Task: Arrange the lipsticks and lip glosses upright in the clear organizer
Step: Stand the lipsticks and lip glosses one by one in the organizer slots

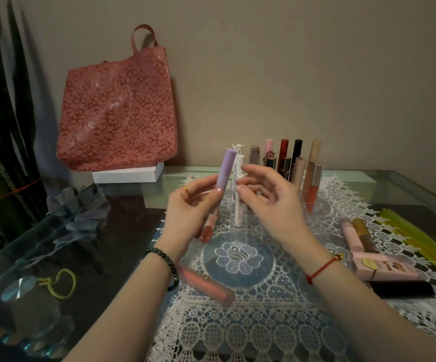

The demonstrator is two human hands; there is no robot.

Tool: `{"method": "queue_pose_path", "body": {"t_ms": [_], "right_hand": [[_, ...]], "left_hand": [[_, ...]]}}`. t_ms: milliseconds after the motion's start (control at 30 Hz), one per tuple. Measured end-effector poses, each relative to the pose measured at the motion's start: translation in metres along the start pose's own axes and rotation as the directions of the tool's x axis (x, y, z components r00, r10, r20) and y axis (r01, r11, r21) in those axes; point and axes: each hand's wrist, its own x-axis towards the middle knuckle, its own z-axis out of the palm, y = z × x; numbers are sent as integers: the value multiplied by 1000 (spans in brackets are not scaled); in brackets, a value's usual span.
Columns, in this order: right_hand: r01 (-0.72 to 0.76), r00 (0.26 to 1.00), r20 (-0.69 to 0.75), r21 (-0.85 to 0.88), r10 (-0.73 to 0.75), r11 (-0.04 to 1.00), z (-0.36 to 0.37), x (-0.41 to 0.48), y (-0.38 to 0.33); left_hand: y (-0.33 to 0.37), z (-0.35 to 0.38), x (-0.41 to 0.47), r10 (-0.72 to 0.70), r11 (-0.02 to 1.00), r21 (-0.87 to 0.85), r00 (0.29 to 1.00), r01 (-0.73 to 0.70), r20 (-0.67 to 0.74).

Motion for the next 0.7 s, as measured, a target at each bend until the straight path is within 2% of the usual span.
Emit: {"method": "queue_pose_path", "body": {"t_ms": [267, 467, 567, 700], "right_hand": [[-33, 999, -26, 20, 33, 999, 1, 2, 1], [-14, 999, -33, -35, 12, 999, -3, 4, -1], [-12, 992, -128, -50, 6, 999, -11, 9, -3], [1, 959, -283, -58, -17, 998, -26, 16, -1]], "left_hand": [[1, 13, -5, 81, 996, 19, 996, -82, 47], [-5, 15, -5, 111, 991, 64, 992, -115, 61], [-9, 9, 0, 97, 985, 140, 995, -99, 24], [-20, -3, 4, 2, 965, 262, 999, 11, -50]]}}
